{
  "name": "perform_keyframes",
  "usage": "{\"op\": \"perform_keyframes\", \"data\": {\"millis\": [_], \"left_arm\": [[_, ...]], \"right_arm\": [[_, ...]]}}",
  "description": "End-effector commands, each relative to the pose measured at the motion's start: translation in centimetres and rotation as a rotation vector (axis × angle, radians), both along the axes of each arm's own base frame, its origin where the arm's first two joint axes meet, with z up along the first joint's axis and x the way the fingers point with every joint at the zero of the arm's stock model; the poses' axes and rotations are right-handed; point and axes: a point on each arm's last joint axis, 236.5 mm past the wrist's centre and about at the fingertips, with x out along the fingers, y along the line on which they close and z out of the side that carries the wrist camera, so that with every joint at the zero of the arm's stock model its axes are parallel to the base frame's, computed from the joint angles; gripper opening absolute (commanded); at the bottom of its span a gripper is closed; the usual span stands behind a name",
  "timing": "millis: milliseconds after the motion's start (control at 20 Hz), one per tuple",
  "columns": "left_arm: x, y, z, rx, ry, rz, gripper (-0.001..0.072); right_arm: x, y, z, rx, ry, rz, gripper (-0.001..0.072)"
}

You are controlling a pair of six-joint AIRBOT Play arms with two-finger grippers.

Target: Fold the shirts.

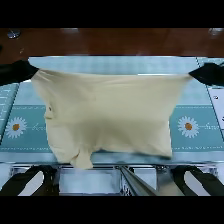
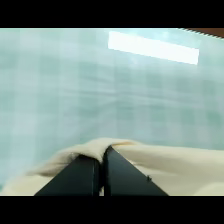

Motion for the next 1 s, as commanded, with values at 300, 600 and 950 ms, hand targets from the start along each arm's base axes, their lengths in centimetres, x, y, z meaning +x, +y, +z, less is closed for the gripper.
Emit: {"op": "perform_keyframes", "data": {"millis": [300, 600, 950], "left_arm": [[9.9, -0.7, -7.6, -0.067, 0.136, 0.030, 0.0032], [0.2, 0.1, -12.2, 0.024, 0.516, -0.168, 0.0032], [-5.8, -0.4, -20.6, -0.021, 0.752, -0.168, 0.0703]], "right_arm": [[13.8, 1.0, -11.3, 0.137, 0.243, 0.020, 0.0018], [5.1, -1.3, -16.3, -0.017, 0.581, 0.167, 0.0018], [1.6, 0.9, -22.6, 0.064, 0.691, 0.143, 0.0638]]}}
